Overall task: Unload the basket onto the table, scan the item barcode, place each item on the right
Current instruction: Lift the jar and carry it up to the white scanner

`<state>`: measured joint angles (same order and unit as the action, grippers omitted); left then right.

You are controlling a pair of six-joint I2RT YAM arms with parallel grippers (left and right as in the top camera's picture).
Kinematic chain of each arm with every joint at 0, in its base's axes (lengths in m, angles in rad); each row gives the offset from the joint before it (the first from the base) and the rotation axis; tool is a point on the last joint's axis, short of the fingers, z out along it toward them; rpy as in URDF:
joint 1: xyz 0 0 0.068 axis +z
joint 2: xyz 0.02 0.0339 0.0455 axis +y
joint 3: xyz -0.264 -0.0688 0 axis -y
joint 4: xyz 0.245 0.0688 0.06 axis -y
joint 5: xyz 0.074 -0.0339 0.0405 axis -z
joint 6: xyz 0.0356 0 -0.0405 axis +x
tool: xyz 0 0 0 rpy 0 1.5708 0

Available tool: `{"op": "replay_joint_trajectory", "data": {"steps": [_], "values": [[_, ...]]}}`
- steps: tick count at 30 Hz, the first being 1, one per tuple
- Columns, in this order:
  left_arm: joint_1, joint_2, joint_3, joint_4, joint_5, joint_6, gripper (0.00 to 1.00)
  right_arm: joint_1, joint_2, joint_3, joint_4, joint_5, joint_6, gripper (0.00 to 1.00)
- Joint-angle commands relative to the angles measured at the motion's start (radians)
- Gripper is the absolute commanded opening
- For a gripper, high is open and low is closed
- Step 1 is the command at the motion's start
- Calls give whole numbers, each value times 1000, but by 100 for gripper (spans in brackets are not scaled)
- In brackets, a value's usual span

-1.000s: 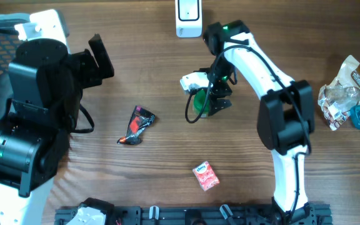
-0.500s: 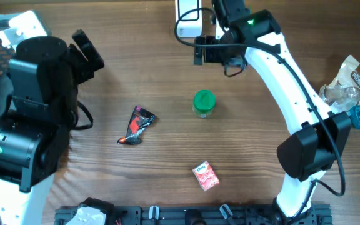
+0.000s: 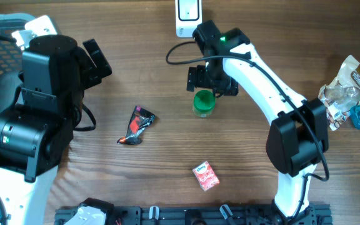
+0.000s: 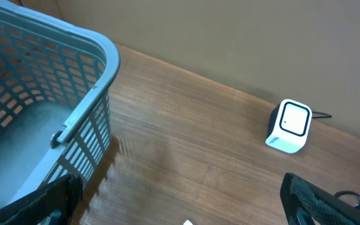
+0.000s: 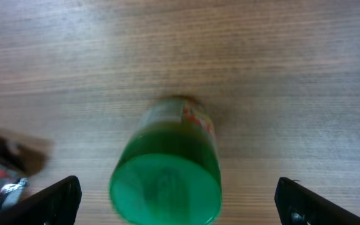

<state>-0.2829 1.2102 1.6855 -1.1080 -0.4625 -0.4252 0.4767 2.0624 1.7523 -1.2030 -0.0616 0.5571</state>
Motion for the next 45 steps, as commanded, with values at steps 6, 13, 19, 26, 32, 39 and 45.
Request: {"op": "replay_joint_trajectory", "data": {"steps": [6,13,19,26,32,39,45], "values": [[6,15,-3,-13,8,-10,100,3,22,-225,208,-123,-31,100],[6,15,-3,-13,9,-10,100,4,26,-239,253,-116,-87,74],[6,15,-3,-18,9,-10,100,3,26,-236,219,-171,-113,61],[6,15,-3,-34,9,-10,100,-75,25,-116,-69,-484,-114,53],[6,15,-3,-35,17,-59,100,-167,25,32,-407,-798,-245,54],[6,15,-3,-61,17,-59,100,-173,1,37,-408,-1176,-136,51],[6,15,-3,-94,17,-89,100,-173,-46,37,-408,-1253,-48,49]]}}
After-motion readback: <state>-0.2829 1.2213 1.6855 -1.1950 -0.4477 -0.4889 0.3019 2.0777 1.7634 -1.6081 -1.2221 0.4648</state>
